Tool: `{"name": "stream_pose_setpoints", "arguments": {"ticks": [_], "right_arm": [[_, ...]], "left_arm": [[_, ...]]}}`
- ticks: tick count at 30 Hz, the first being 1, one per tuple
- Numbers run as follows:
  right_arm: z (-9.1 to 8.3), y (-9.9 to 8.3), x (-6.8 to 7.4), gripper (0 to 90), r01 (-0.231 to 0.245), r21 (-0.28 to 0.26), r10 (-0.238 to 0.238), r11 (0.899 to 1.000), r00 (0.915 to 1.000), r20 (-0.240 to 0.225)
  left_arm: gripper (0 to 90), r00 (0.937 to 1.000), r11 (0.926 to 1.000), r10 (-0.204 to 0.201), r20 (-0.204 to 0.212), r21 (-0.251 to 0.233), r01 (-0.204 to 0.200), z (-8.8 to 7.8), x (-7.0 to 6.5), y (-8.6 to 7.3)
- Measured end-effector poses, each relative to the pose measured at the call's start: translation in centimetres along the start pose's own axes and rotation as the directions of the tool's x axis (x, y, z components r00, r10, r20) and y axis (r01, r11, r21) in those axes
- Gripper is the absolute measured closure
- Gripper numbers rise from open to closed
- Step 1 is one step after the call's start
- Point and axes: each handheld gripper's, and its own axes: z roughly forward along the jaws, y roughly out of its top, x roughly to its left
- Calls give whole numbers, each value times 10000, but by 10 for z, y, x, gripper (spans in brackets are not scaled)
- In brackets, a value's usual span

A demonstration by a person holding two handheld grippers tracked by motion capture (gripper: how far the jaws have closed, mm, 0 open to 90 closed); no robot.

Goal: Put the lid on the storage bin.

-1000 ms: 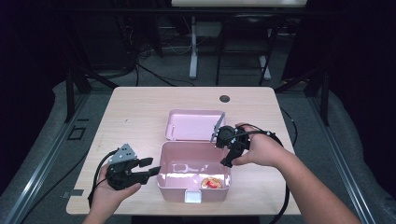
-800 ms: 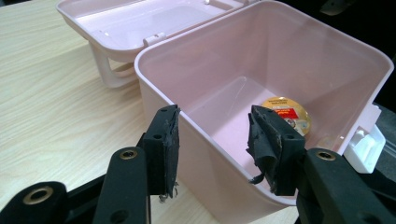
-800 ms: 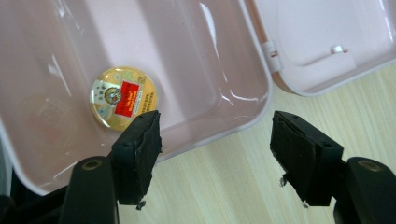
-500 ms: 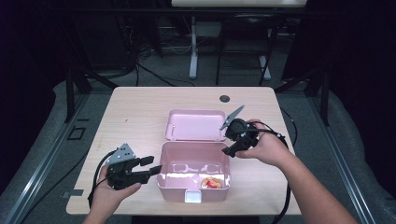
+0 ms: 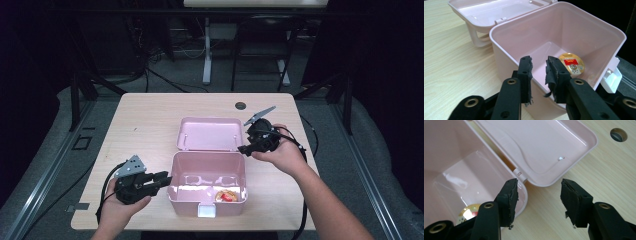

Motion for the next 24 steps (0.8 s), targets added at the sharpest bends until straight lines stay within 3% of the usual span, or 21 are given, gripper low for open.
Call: {"name": "stream_pose_setpoints", "arguments": {"ticks": [3,13,15,20,24], "right_arm": [[4,2,-2,527,-194,37,193,9998,9998,96],[21,3,-4,560,-1095,-438,1105,9930,9936,215],[23,4,-5,563,-1607,-504,1614,9857,9868,94],[30,6,-8,586,-2067,-618,2087,9765,9776,275],[36,8,-14,596,-2581,-619,2609,9641,9644,422]], "left_arm": [[772,9999,9998,135,-65,138,-134,2,0,-1],[760,10000,9994,-38,-69,336,40,6,1,-3],[761,10000,9991,-40,-60,413,43,8,1,-3],[762,9999,9987,-78,-145,511,86,9,2,-4],[768,9998,9989,-128,-153,441,134,9,1,-5]]}}
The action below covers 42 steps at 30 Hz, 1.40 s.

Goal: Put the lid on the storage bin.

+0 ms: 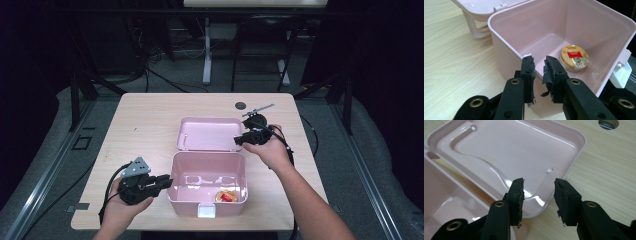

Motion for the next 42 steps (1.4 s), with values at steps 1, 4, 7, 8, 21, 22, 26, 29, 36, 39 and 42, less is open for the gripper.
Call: {"name": "stream_pose_setpoints", "arguments": {"ticks": [1,4,7,8,21,22,26,29,36,39,42], "right_arm": [[2,1,-1,601,-228,16,228,9997,9997,45],[6,3,-5,610,-536,-89,538,9985,9982,254],[12,5,-10,619,-879,-184,886,9960,9952,418],[14,6,-11,625,-934,-221,944,9954,9944,466],[37,17,-24,664,-2036,-169,2043,9789,9762,735],[39,18,-24,664,-2050,-157,2056,9786,9756,770],[45,21,-26,665,-2260,-115,2261,9741,9699,908],[48,22,-30,676,-2408,-145,2410,9705,9650,1030],[53,22,-35,692,-2770,-155,2770,9608,9549,1074],[56,22,-35,697,-2782,-111,2777,9605,9545,1086],[59,22,-34,706,-2825,-52,2813,9593,9532,1113]], "left_arm": [[770,10000,10000,7,-17,-20,-7,0,0,0],[772,10000,10000,82,13,-14,-82,0,0,-1],[772,9999,10000,89,81,-34,-89,0,1,-1],[772,9999,9999,121,85,-52,-121,0,2,-1],[773,9999,10000,15,124,-90,-14,0,2,-2],[773,9999,9999,-45,135,-103,47,0,2,-2],[773,10000,10000,-18,97,-87,19,0,1,-2],[774,10000,10000,-40,33,-42,40,0,1,-2],[775,9999,9999,-116,107,-101,117,0,1,-2],[775,9999,9999,-101,97,-88,102,0,1,-2],[775,9999,9999,-113,93,-94,114,0,1,-2]]}}
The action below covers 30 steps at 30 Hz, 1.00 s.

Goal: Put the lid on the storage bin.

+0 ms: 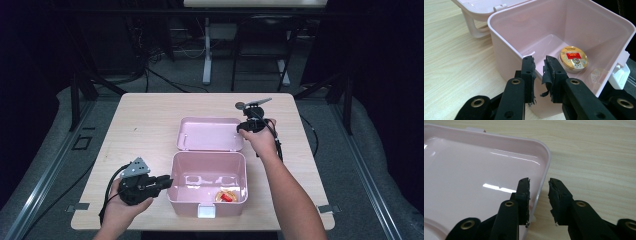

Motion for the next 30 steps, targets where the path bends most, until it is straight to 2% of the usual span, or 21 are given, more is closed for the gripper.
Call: {"name": "stream_pose_setpoints", "arguments": {"ticks": [8,19,26,30], "right_arm": [[4,-1,1,732,54,154,-55,9999,10000,32],[8,1,1,753,-341,332,344,9989,9994,-101],[10,2,1,783,-351,411,348,9985,9994,92],[9,3,1,800,-563,454,560,9974,9984,94]], "left_arm": [[776,10000,10000,28,-57,49,-28,0,0,0],[775,10000,10000,66,-46,37,-66,0,0,0],[776,10000,10000,43,-33,42,-43,0,0,0],[776,10000,10000,42,-4,56,-42,0,0,0]]}}
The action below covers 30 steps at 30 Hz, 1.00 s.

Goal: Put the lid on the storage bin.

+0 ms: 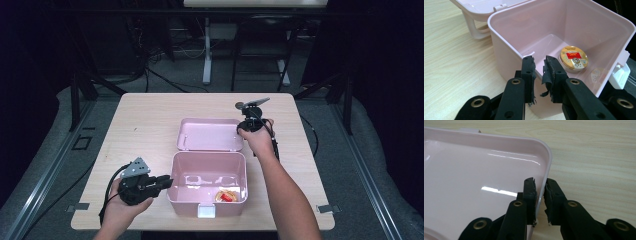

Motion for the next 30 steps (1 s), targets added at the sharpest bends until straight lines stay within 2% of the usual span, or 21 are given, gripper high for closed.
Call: {"name": "stream_pose_setpoints", "arguments": {"ticks": [7,21,30], "right_arm": [[-1,2,2,816,-79,20,79,10000,9999,129],[-9,1,8,837,105,-504,-85,9987,9992,395],[-17,2,10,844,162,-835,-130,9964,9992,384]], "left_arm": [[776,10000,10000,-27,22,2,27,0,0,0],[776,10000,10000,-57,48,5,57,0,0,0],[776,10000,10000,-65,51,16,65,0,0,0]]}}
